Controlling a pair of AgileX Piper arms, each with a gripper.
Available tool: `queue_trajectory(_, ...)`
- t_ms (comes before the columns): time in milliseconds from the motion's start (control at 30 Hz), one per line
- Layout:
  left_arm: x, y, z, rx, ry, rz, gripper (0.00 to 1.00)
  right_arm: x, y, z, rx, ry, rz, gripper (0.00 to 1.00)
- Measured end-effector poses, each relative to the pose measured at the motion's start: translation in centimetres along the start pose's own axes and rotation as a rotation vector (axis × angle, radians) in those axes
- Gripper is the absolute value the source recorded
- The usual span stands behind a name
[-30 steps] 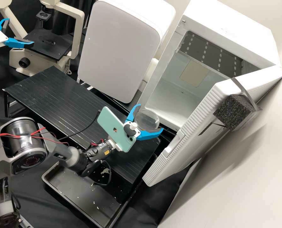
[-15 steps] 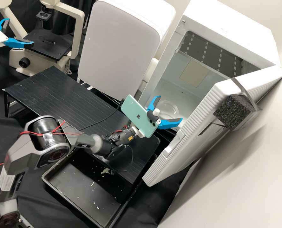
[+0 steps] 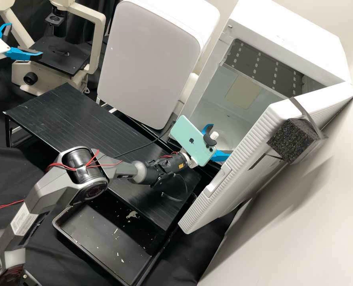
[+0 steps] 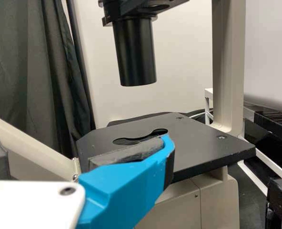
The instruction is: Place the petri dish in the incubator
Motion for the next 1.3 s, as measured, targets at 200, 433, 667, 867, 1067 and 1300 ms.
queue_trajectory(200, 0.0, 0.0, 0.0, 0.000, 0.000, 0.000, 1.00, 0.5, 0.4, -0.4, -0.002, 0.003, 0.005, 0.00)
queue_trajectory(433, 0.0, 0.0, 0.0, 0.000, 0.000, 0.000, 1.00, 0.7, 0.2, -1.1, 0.000, 0.021, 0.001, 0.00)
queue_trajectory(667, 0.0, 0.0, 0.0, 0.000, 0.000, 0.000, 1.00, 1.0, -0.6, -0.6, 0.000, 0.004, -0.019, 0.00)
queue_trajectory(867, 0.0, 0.0, 0.0, 0.000, 0.000, 0.000, 1.00, 1.2, -1.3, 0.1, -0.015, -0.015, -0.036, 0.00)
queue_trajectory(1067, 0.0, 0.0, 0.0, 0.000, 0.000, 0.000, 1.00, 1.3, -1.2, 0.0, -0.025, -0.010, -0.032, 1.00)
queue_trajectory(1300, 0.0, 0.0, 0.0, 0.000, 0.000, 0.000, 1.00, 1.3, -1.2, 0.0, -0.050, -0.009, -0.032, 1.00)
